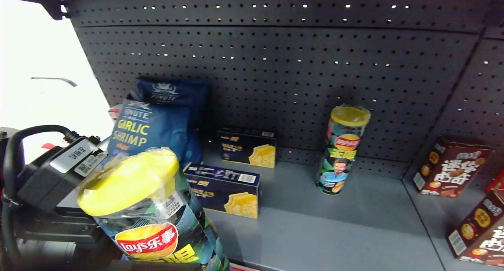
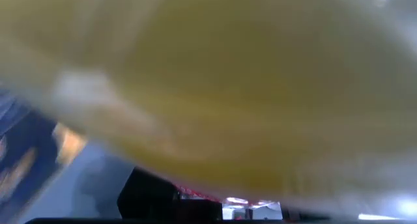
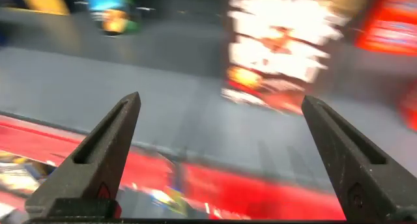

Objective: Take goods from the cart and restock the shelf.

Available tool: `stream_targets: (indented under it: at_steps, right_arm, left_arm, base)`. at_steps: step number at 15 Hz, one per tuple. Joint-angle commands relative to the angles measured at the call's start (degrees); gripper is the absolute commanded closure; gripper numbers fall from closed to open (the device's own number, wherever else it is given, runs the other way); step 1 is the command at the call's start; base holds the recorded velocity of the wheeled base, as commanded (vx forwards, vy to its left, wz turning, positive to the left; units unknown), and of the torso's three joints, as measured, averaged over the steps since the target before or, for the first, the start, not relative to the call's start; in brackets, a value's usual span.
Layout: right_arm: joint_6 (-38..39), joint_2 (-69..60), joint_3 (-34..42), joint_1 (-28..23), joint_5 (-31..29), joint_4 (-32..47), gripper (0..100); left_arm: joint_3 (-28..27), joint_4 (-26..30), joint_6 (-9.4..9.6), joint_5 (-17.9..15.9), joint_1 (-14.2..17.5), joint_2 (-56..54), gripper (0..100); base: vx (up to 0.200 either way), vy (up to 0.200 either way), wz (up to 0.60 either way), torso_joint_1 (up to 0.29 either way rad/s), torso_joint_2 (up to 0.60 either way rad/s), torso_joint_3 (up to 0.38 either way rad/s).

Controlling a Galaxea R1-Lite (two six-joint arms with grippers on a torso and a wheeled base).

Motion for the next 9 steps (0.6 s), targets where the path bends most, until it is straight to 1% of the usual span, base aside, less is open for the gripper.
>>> stream_targets:
  at_steps: [1, 6, 8, 9]
  right_arm:
    - [0.02, -0.02, 0.00, -0.01, -0.02, -0.04, 0]
    - [0.02, -0.02, 0.00, -0.01, 0.06, 0.05, 0]
    - [0.02, -0.02, 0.00, -0.01, 0.06, 0.05, 0]
    - [0.02, -0.02, 0.00, -0.01, 0.06, 0.05, 0]
  left_arm:
    - [0.24, 0.03, 0.04, 0.00, 0.03, -0.07, 100]
    - [0.42, 0.03, -0.05, 0.08, 0.21, -0.16, 100]
    - [1.21, -0.14, -0.05, 0.00, 0.21, -0.51, 100]
    - [1.21, -0.14, -0.05, 0.00, 0.21, -0.59, 100]
  base:
    - [0.000, 0.000, 0.00, 0.000, 0.00, 0.000]
    - [0.000, 0.000, 0.00, 0.000, 0.00, 0.000]
    - [0.000, 0.000, -0.60, 0.000, 0.01, 0.005]
    - [0.000, 0.000, 0.00, 0.000, 0.00, 0.000]
